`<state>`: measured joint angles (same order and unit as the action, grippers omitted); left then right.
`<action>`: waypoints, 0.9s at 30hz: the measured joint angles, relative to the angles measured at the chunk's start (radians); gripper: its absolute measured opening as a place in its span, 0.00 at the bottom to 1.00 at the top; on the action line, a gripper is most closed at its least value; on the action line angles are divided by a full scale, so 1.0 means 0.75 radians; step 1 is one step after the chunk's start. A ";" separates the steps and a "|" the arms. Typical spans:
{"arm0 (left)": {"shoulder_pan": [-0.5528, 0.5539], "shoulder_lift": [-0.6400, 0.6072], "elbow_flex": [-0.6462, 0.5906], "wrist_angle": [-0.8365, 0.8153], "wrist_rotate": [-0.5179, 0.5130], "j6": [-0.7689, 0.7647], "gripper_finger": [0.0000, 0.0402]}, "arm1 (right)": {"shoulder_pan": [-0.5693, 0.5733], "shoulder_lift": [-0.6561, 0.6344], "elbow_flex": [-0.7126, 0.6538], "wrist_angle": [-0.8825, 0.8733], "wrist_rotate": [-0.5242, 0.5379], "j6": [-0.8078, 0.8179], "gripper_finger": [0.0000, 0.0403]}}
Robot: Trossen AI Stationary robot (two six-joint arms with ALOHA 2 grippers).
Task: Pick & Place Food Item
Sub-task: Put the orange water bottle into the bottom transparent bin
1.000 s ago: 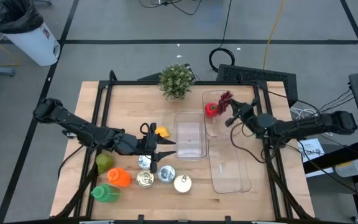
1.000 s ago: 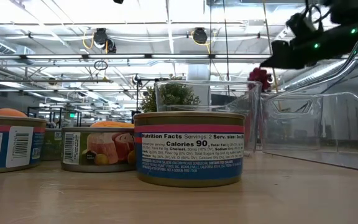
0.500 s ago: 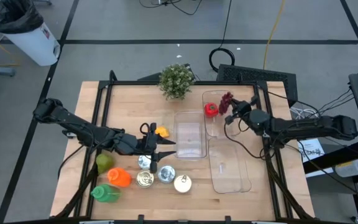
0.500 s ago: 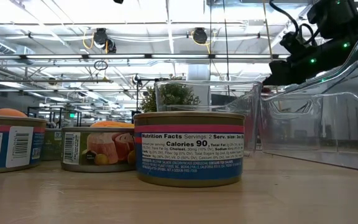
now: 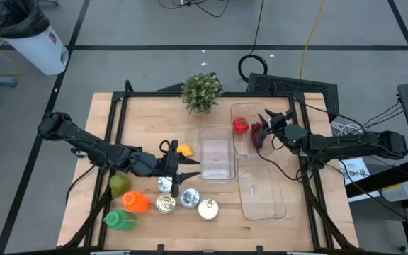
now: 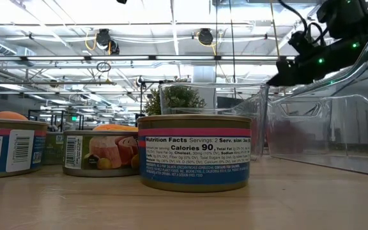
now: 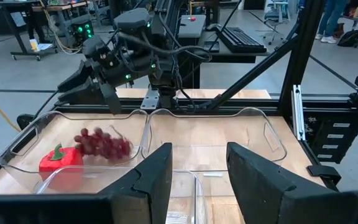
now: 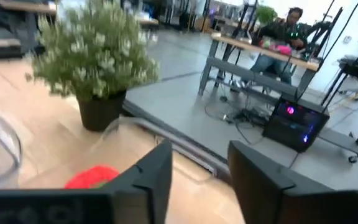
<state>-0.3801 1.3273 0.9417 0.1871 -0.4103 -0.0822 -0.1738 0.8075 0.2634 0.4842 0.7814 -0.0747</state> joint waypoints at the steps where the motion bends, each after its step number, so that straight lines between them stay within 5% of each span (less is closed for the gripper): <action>1: 0.000 0.000 0.000 0.000 0.000 0.000 0.40 | 0.017 -0.016 0.000 0.016 -0.009 -0.008 0.40; 14: 0.000 0.000 0.000 0.000 0.000 0.000 0.40 | 0.404 -0.305 0.001 0.052 -0.584 0.159 0.46; 27: 0.003 -0.002 0.001 0.027 0.035 -0.060 0.40 | 0.708 -0.297 0.143 -0.175 -0.627 0.132 0.58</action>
<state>-0.3782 1.3262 0.9424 0.2070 -0.3841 -0.1275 0.3568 0.5848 0.3709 0.3532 0.3109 0.0246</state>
